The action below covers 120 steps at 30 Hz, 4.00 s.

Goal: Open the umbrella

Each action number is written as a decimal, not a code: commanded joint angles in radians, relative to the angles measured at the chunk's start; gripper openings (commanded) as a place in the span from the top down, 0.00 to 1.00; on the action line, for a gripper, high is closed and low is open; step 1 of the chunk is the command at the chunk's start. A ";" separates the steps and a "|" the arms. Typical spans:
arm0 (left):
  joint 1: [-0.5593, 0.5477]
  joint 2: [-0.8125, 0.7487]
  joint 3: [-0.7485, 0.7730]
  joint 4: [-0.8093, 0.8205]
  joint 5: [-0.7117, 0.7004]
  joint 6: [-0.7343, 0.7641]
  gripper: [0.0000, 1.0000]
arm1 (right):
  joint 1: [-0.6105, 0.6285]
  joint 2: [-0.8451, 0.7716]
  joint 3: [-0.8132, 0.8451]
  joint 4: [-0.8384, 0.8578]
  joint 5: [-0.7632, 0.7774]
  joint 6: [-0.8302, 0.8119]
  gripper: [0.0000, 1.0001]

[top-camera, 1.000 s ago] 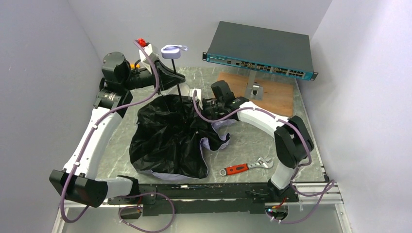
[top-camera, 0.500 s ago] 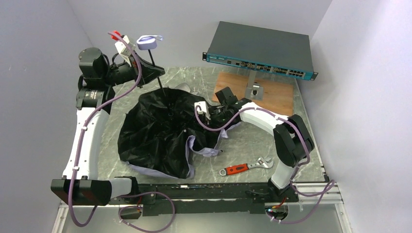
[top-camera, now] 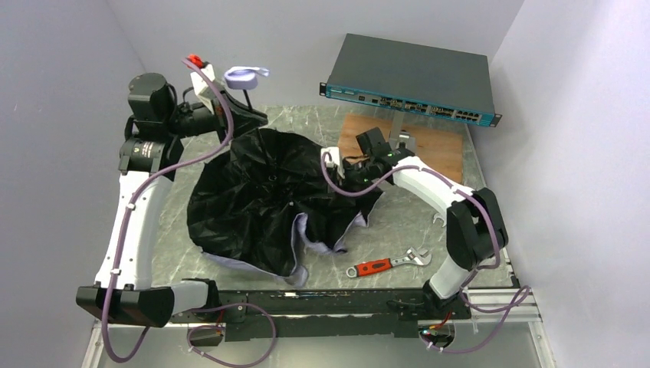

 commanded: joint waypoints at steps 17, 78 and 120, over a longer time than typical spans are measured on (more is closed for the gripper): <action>-0.101 0.028 0.082 0.042 -0.045 0.104 1.00 | 0.166 0.016 0.219 0.395 -0.086 0.561 0.80; -0.060 0.065 0.105 0.266 -0.063 -0.118 1.00 | 0.147 0.247 0.396 0.207 -0.319 0.765 0.94; -0.056 0.005 0.201 -0.098 -0.075 0.209 1.00 | 0.105 0.050 0.515 0.648 -0.137 1.067 0.17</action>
